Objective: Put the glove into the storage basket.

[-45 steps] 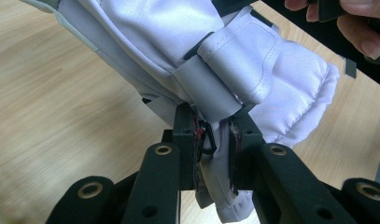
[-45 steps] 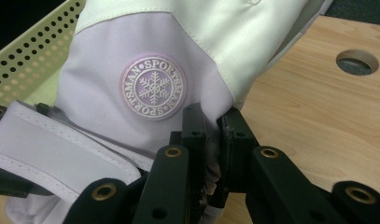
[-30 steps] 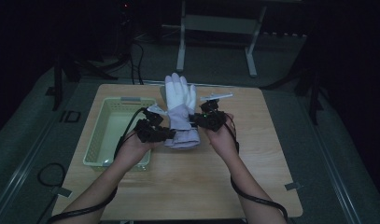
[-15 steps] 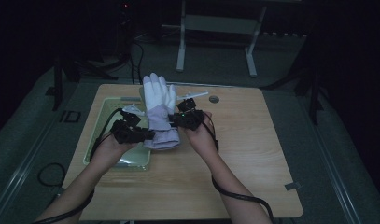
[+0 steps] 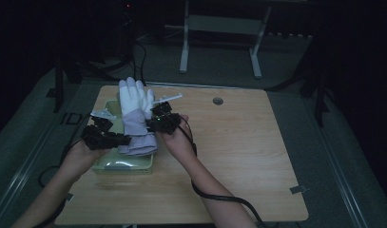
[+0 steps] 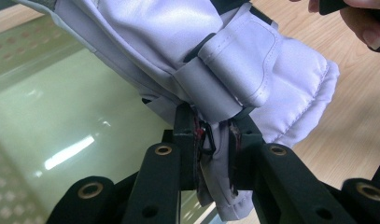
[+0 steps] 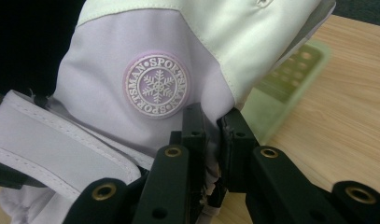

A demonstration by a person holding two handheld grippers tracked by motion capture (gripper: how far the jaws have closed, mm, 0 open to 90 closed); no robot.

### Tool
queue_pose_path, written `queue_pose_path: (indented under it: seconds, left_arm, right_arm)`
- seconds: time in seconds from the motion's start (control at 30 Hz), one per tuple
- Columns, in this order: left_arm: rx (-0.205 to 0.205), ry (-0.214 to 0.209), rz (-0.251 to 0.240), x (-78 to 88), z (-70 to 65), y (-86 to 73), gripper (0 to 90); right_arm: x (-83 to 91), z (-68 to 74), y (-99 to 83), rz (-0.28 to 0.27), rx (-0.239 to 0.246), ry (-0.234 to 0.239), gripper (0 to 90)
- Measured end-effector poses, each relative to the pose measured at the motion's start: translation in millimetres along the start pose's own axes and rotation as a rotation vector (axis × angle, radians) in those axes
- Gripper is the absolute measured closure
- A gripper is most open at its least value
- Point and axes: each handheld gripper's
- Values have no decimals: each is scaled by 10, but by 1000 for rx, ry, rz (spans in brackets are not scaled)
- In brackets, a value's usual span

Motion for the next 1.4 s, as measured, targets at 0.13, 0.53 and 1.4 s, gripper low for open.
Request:
queue_pose_path:
  seconds: [0.13,0.53,1.4]
  left_arm:
    - [14,11,11,90,108,-115,772]
    - [12,11,61,31,234,-242,772]
    - [106,-55,280,-748,414,-483,766]
  right_arm:
    - [-144,147,25,9,0,4,821]
    - [-401,254,-28,41,-5,9,821]
    - [-927,107,-340,280,28,-122,789]
Point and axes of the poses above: each handheld gripper's, and its own axes: x roughly backward along the jaws, y roughly out of its top, z roughly to its left, and after that the axes turned 5 degrees about -x, right-handed
